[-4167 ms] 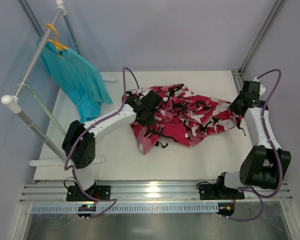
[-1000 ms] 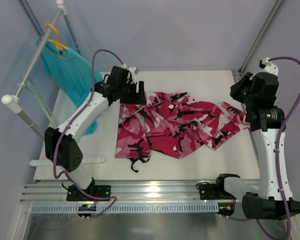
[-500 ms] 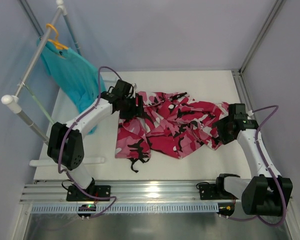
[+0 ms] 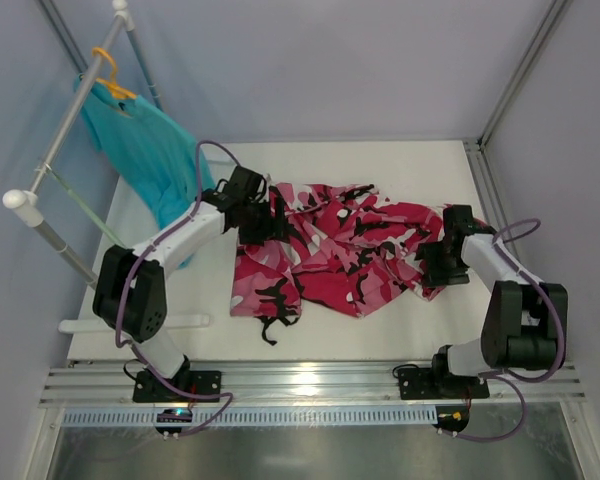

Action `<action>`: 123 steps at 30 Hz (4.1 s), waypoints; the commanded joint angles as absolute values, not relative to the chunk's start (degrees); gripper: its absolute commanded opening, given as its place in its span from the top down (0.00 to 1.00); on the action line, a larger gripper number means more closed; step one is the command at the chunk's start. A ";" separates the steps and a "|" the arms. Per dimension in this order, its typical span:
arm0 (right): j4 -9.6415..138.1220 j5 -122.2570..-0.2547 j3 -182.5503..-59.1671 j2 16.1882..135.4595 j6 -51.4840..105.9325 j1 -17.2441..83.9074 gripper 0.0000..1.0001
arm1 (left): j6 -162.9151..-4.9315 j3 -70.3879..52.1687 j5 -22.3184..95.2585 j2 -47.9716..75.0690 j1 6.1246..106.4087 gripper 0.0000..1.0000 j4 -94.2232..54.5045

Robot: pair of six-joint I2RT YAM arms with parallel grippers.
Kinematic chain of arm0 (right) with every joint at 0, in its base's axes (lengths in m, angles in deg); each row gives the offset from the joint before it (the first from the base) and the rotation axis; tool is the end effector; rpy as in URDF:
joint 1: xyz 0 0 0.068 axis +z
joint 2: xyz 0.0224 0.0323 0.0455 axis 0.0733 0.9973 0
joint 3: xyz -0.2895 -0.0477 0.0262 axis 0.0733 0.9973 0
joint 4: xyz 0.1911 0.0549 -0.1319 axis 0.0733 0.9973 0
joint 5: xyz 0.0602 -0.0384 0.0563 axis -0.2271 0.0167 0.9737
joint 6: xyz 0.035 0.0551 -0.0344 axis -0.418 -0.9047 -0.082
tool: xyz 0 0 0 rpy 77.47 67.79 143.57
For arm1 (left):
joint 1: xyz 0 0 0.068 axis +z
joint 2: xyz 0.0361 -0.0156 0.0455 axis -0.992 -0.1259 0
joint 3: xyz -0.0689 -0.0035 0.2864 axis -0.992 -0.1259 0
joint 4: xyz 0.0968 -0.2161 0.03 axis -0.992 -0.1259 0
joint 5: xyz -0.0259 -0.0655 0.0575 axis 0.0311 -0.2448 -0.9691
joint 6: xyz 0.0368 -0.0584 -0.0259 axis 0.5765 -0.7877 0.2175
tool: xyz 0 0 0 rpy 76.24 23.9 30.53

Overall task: Place the trousers on the hanger
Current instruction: Fold the trousers

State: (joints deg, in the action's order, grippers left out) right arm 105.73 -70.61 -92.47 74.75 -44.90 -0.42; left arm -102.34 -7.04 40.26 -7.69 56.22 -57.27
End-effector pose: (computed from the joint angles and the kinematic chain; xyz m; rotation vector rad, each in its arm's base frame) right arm 0.2226 -0.0199 0.1958 1.9407 2.1633 0.1988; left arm 0.3088 -0.1687 0.2559 0.0011 2.6776 -0.6158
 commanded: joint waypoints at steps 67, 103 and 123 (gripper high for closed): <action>105.04 -80.59 -119.14 54.86 4.95 -6.86 0.96 | -96.00 25.74 16.35 -21.43 54.20 1.00 -74.07; 107.15 -70.22 -125.82 51.52 5.04 -8.63 0.96 | -93.44 26.15 34.35 -17.34 57.04 0.22 -61.97; 103.29 -61.95 -121.60 45.28 3.72 -8.63 0.96 | -141.59 4.14 42.17 -20.00 46.20 0.11 -30.41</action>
State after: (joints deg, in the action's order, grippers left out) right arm 108.75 -63.14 -120.53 47.06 3.93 -8.40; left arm -131.06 0.13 39.45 -15.58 46.41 -39.22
